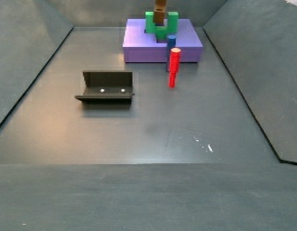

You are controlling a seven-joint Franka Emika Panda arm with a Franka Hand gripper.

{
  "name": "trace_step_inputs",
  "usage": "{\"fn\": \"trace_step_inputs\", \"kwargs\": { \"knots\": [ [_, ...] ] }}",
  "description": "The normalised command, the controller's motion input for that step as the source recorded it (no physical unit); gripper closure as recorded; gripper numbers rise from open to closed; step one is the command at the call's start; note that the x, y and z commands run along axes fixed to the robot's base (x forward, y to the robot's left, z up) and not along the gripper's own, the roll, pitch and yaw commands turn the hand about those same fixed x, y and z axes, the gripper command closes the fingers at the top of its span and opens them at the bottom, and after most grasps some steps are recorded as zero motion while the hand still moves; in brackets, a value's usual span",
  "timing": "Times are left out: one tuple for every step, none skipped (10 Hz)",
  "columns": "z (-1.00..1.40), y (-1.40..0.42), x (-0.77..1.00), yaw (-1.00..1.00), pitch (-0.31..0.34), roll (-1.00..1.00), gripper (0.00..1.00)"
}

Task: Pick up the brown object. Move up. Place the brown object on the fixture. Regrasp the brown object. Move to above the board. Insert the brown object.
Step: Insert the brown object.

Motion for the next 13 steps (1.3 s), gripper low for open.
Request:
{"fn": "trace_step_inputs", "kwargs": {
  "knots": [
    [-0.2,-0.04,0.0,0.43,0.0,0.29,1.0],
    [-0.18,-0.02,0.0,0.41,0.0,0.27,1.0],
    [-0.16,-0.04,0.0,0.21,0.0,0.15,1.0],
    [-0.08,-0.1,0.0,0.02,0.0,0.06,1.0],
    [-0.02,-0.17,-0.03,0.0,0.0,0.03,1.0],
    [-0.01,-0.21,-0.01,0.0,0.0,0.04,1.0],
    [-0.09,-0.13,-0.03,-0.02,0.0,0.02,1.0],
    [-0.22,0.0,0.0,0.0,0.0,0.02,1.0],
    [-0.3,0.05,0.0,0.0,0.0,0.03,1.0],
    [-0.36,0.11,0.05,0.0,0.0,0.02,1.0],
    [-0.35,0.09,0.11,0.0,0.003,0.0,1.0],
    [-0.36,0.09,0.12,0.0,0.0,0.0,1.0],
    [-0.34,0.08,0.09,0.0,0.0,0.0,1.0]
  ]
}}
